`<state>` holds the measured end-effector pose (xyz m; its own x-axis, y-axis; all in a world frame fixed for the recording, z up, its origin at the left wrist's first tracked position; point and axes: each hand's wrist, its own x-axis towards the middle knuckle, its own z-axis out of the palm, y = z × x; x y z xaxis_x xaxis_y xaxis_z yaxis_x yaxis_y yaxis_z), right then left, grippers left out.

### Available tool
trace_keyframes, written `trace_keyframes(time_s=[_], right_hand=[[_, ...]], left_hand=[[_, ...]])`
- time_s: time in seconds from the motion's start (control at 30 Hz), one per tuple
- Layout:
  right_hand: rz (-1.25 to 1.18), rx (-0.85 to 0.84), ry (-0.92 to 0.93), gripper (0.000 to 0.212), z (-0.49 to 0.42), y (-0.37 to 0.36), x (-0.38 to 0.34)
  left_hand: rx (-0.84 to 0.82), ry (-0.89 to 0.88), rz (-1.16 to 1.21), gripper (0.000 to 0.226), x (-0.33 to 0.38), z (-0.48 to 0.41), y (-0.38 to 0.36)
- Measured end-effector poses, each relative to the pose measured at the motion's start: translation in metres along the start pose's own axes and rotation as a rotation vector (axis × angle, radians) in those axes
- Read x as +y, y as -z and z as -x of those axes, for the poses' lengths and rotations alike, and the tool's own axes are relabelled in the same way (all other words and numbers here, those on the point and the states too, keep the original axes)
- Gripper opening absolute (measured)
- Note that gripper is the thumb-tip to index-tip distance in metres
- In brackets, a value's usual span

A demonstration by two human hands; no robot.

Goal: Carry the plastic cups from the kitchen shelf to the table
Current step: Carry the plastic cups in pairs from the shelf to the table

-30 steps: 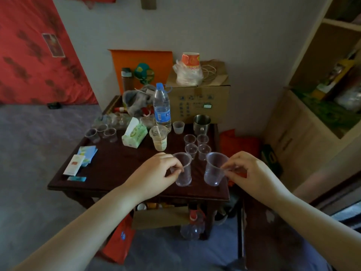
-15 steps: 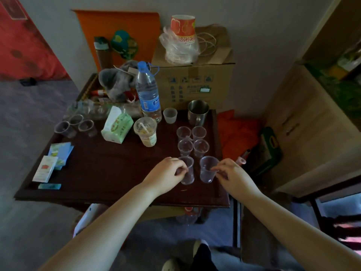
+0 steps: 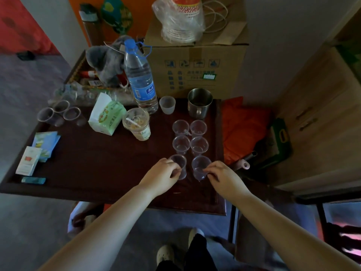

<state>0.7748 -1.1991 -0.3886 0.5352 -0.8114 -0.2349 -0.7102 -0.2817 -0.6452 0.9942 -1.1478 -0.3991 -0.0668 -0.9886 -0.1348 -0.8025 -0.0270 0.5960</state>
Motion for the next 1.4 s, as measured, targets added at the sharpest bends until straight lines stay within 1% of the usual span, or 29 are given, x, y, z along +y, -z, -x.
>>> trace_keyframes(time_s=[0.07, 0.13, 0.23, 0.37, 0.63, 0.9, 1.07, 1.4], right_hand=[[0.013, -0.014, -0.003, 0.027, -0.003, -0.002, 0.004], [0.022, -0.021, 0.001, 0.028, -0.006, -0.004, 0.008], [0.024, -0.036, 0.002, 0.030, -0.010, -0.006, 0.012], [0.012, -0.054, 0.005, 0.030, -0.013, -0.010, 0.016], [0.014, -0.061, -0.001, 0.031, -0.015, -0.016, 0.018], [-0.004, -0.064, -0.030, 0.031, -0.015, -0.019, 0.023], [-0.009, -0.051, -0.009, 0.030, -0.016, -0.020, 0.023], [-0.004, -0.055, 0.000, 0.030, -0.015, -0.022, 0.027]], left_hand=[[0.025, -0.005, 0.012, 0.010, -0.001, -0.004, -0.005], [0.043, -0.012, 0.013, 0.016, -0.003, -0.007, -0.009], [0.025, -0.026, -0.024, 0.023, -0.008, -0.009, -0.013], [-0.013, -0.067, -0.071, 0.025, -0.013, -0.012, -0.018], [0.035, -0.081, -0.045, 0.029, -0.013, -0.013, -0.028], [0.007, -0.027, -0.018, 0.035, -0.016, -0.011, -0.036], [0.018, -0.002, 0.021, 0.033, -0.014, -0.010, -0.036], [0.011, 0.031, 0.047, 0.037, -0.009, -0.006, -0.038]])
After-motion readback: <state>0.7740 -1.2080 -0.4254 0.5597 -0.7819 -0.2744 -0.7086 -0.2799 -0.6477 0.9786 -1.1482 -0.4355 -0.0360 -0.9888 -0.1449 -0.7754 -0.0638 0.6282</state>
